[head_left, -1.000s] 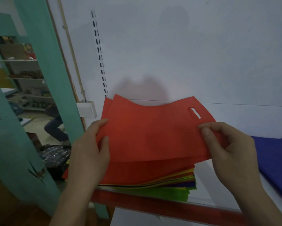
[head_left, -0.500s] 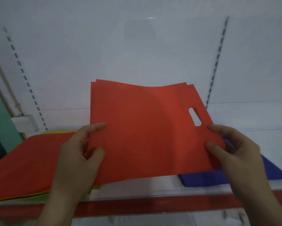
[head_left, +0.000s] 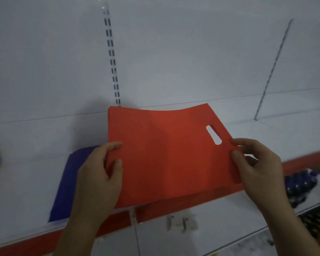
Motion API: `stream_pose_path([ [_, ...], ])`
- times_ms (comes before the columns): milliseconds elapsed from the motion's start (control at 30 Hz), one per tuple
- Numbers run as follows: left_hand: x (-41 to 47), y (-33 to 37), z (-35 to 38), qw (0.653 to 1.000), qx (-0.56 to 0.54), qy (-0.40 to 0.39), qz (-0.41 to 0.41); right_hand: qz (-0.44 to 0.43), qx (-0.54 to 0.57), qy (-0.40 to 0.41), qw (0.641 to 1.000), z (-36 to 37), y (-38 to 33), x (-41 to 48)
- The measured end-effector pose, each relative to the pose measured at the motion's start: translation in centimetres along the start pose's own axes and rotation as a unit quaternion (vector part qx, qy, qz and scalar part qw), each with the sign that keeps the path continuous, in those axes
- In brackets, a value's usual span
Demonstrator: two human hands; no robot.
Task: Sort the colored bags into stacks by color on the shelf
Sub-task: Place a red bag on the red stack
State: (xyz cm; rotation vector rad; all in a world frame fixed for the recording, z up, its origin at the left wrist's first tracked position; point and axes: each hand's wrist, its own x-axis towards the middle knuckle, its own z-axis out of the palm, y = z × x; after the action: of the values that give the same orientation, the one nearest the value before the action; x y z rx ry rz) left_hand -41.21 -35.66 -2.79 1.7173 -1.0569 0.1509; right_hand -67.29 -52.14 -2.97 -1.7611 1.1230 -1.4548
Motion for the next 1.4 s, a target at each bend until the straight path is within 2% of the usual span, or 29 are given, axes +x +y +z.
stream_pose_path([
  [267, 2.1, 5.6, 11.7, 0.996, 0.041, -0.076, 0.038, 0.019, -0.096, 0.040, 0.994, -5.6, 7.0, 7.4],
  [400, 2.8, 6.7, 16.8, 0.988, 0.080, -0.125, 0.043, -0.017, -0.195, 0.038, 0.980, -6.8, 10.0, 11.4],
  [667, 3.9, 8.6, 25.1, 0.960, 0.154, -0.234, 0.029, 0.001, -0.217, -0.005, 0.976, -9.8, 15.5, 18.2],
  [833, 3.9, 10.5, 30.9, 0.948, 0.200, -0.246, 0.032, 0.010, -0.235, -0.043, 0.971, -12.7, 19.7, 22.1],
  [1067, 2.9, 13.0, 37.3, 0.939, 0.247, -0.240, -0.016, 0.022, -0.281, -0.176, 0.943, -17.6, 24.2, 27.1],
  [1267, 2.3, 14.5, 38.8, 0.935, 0.269, -0.220, -0.066, 0.021, -0.322, -0.244, 0.914, -18.7, 25.1, 28.6],
  [1400, 1.9, 15.8, 37.6, 0.936, 0.280, -0.191, -0.092, -0.040, -0.305, -0.256, 0.916, -18.3, 24.0, 28.2],
])
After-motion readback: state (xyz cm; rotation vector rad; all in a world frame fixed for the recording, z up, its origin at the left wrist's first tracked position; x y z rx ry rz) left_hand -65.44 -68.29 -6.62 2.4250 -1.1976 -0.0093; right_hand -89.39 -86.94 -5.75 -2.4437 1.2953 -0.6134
